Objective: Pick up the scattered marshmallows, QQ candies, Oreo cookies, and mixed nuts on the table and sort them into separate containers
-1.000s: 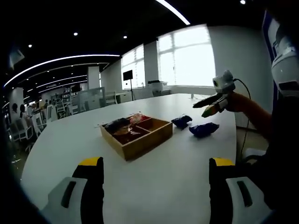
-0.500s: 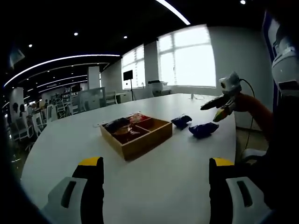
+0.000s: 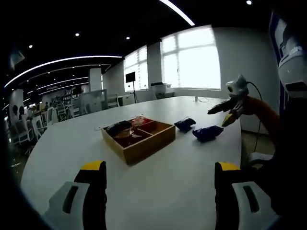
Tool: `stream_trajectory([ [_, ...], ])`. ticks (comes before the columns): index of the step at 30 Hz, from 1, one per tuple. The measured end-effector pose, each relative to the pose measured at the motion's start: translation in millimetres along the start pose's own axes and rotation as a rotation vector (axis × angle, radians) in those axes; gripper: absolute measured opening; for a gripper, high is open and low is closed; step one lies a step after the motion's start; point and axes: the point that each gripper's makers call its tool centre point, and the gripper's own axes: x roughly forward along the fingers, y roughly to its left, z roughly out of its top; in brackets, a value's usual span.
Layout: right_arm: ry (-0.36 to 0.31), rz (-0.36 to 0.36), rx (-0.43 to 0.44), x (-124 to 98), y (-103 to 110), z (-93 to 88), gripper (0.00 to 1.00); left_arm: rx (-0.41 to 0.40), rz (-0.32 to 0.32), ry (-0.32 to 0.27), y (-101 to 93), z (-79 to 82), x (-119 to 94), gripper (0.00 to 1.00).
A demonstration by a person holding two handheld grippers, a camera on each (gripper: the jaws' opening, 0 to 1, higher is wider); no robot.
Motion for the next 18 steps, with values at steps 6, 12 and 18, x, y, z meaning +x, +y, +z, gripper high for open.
stream_trajectory([
  [6, 0.015, 0.01, -0.015, 3.0, 2.0, -4.3, 0.9, 0.0, 0.0, 0.003, 0.8, -0.9, 0.5, 0.97],
  [12, -0.008, -0.007, -0.001, 5.1, -3.4, -1.3, 0.9, 0.003, 0.0, 0.009, 1.3, -2.9, 1.2, 0.97],
  [18, 0.013, 0.009, -0.007, 9.6, 1.0, -7.2, 0.9, 0.007, -0.001, 0.011, 1.3, -2.9, 2.1, 0.97],
])
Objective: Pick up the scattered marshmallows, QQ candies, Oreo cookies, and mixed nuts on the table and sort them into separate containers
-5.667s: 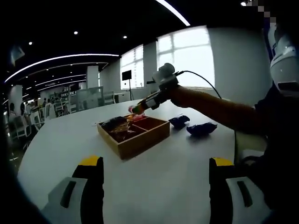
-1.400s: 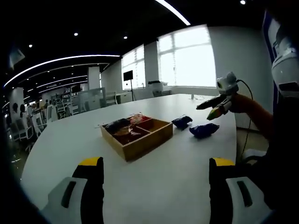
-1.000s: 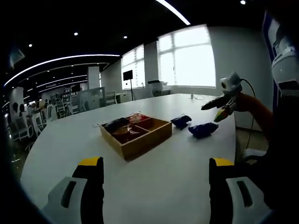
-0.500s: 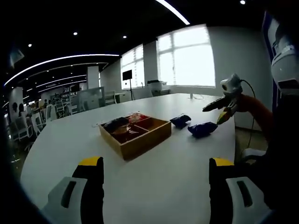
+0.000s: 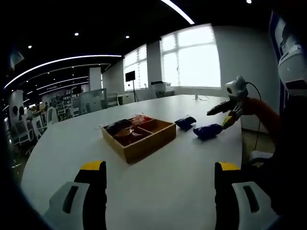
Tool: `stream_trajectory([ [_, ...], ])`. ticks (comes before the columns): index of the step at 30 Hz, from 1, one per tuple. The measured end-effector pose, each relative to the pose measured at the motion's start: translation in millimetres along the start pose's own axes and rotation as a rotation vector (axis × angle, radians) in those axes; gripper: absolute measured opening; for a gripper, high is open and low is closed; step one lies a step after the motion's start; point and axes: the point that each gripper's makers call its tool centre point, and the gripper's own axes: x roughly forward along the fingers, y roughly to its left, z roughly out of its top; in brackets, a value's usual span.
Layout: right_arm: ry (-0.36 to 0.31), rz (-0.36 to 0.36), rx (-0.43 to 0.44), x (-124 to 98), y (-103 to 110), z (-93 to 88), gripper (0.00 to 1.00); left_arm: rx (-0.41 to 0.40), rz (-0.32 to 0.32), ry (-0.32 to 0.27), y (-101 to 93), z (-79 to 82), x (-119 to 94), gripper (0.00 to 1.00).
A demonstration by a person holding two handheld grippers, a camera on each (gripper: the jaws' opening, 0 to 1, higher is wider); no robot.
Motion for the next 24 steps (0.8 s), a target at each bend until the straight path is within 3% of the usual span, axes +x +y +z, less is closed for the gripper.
stream_trajectory([
  [24, 0.0, 0.07, 0.017, 18.1, 19.4, -8.8, 0.86, -0.003, 0.002, 0.007, -0.3, -4.0, 0.5, 0.97],
])
